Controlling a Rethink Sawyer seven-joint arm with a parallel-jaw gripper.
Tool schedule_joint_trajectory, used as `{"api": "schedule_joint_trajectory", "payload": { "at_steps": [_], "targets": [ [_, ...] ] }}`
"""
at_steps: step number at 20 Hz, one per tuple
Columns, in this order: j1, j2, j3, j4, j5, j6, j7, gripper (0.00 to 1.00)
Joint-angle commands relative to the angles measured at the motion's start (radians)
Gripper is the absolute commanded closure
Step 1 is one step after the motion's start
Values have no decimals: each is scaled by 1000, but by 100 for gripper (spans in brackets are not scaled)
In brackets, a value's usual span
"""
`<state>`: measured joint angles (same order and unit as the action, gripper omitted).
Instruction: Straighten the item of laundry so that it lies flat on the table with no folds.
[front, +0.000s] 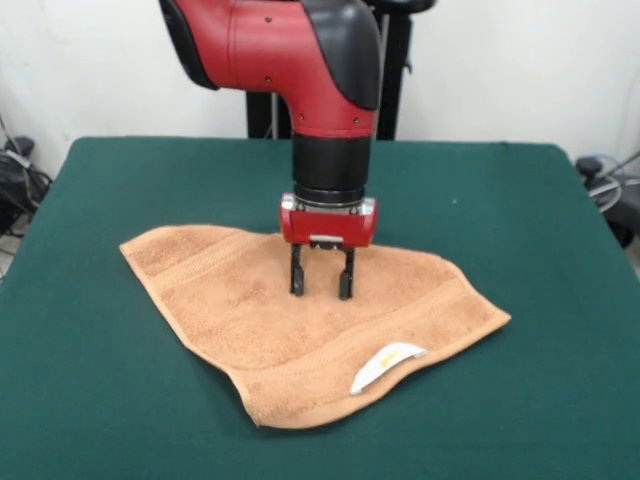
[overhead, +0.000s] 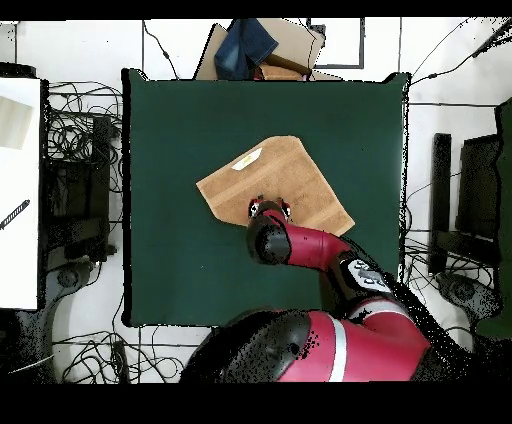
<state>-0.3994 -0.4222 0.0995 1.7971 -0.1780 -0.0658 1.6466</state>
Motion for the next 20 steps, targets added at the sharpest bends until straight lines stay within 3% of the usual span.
{"api": "schedule_joint_trajectory", "payload": {
  "at_steps": [1,6,20],
  "targets": [
    [2,13,76,-4,122,376,134,0],
    [-13,23,99,-35,138,465,104,0],
    [-31,40,131,-51,106,451,78,0]
  ]
}}
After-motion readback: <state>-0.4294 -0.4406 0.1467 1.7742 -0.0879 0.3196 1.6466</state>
